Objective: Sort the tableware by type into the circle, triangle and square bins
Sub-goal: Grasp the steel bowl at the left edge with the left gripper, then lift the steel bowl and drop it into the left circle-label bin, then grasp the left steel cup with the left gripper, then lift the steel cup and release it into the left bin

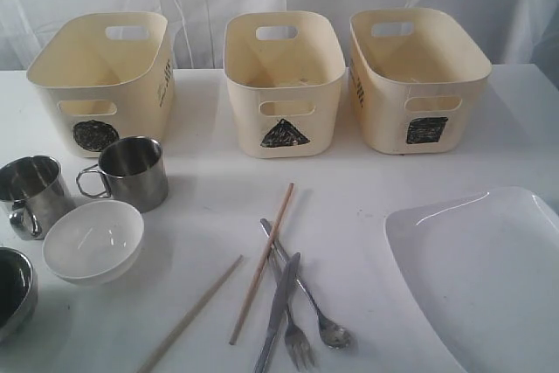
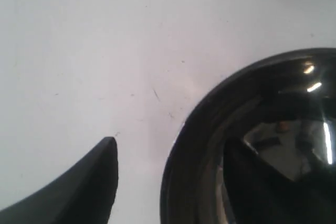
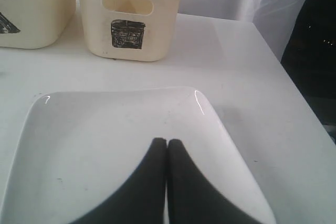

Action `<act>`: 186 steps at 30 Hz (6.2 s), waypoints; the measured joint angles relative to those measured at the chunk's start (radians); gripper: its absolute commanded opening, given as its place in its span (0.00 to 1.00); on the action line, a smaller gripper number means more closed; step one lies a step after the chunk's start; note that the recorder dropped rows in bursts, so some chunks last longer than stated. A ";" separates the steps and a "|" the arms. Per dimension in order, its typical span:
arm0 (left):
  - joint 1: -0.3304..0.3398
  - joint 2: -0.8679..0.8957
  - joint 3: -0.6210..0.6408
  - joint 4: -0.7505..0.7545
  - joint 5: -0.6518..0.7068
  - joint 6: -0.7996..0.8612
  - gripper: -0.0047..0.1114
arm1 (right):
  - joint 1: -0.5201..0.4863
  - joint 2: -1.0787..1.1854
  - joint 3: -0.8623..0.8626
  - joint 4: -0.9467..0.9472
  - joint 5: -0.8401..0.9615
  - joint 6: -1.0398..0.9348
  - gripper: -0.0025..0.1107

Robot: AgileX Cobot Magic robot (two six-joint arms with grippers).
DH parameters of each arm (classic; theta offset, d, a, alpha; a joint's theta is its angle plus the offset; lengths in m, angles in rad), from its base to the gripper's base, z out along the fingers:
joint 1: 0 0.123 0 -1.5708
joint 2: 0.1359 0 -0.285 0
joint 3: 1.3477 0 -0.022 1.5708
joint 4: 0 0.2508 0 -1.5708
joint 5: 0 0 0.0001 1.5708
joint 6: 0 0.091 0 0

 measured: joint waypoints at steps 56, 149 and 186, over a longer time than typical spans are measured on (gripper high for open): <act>-0.157 0.485 -0.722 0.405 -0.983 -0.457 0.04 | 0.000 0.000 0.000 0.000 0.000 0.000 0.02; -0.186 -0.141 -0.555 0.094 -0.491 -0.421 0.04 | 0.000 0.000 0.000 0.000 0.000 0.018 0.02; -0.186 0.435 -0.970 0.439 -0.163 -0.786 0.46 | 0.000 0.000 0.000 0.000 0.001 0.019 0.02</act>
